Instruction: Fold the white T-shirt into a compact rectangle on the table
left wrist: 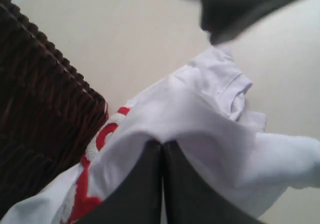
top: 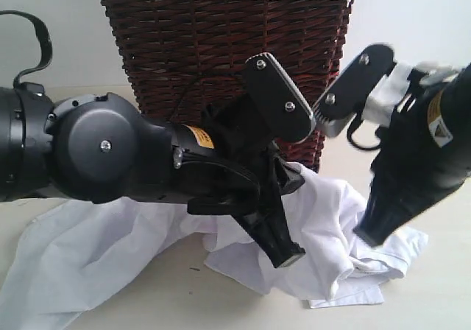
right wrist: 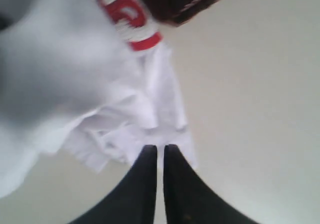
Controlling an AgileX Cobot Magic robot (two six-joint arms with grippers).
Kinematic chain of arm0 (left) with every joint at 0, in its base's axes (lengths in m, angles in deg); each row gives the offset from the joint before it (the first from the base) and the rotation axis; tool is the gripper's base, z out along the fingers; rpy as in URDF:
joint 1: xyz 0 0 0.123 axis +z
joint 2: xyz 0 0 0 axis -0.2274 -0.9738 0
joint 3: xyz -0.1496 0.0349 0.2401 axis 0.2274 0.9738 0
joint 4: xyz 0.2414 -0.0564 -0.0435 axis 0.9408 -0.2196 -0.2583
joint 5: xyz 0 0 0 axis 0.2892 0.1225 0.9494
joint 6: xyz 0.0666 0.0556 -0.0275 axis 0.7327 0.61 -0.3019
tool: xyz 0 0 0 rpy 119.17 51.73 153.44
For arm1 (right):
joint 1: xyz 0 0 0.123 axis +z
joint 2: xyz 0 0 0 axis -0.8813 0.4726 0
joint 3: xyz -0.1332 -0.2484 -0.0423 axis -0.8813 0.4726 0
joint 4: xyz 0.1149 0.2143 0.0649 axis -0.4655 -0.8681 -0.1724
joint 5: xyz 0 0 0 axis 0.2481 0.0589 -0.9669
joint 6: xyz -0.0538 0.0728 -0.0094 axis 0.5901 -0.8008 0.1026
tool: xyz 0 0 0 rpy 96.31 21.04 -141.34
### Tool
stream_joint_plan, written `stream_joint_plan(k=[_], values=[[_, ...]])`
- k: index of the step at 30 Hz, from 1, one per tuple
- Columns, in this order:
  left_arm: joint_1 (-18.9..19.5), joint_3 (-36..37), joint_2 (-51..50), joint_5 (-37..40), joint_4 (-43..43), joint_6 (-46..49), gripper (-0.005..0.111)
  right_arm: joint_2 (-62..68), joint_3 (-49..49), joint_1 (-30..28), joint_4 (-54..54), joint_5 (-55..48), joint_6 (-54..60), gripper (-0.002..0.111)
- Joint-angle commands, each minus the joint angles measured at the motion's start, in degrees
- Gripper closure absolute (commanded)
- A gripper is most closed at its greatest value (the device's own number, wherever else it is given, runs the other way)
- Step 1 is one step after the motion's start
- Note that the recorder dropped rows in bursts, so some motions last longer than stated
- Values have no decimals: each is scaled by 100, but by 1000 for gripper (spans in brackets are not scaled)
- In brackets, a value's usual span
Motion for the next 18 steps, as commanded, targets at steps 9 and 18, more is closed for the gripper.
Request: stream_joint_plan(k=[9,18], values=[[508,94,1217,1515,352,-87,107,961,644,-14,-26,1208,411,67],[521,94,1268,3090,959,-1107,107,853,634,-14,1961,733,-1340,57]])
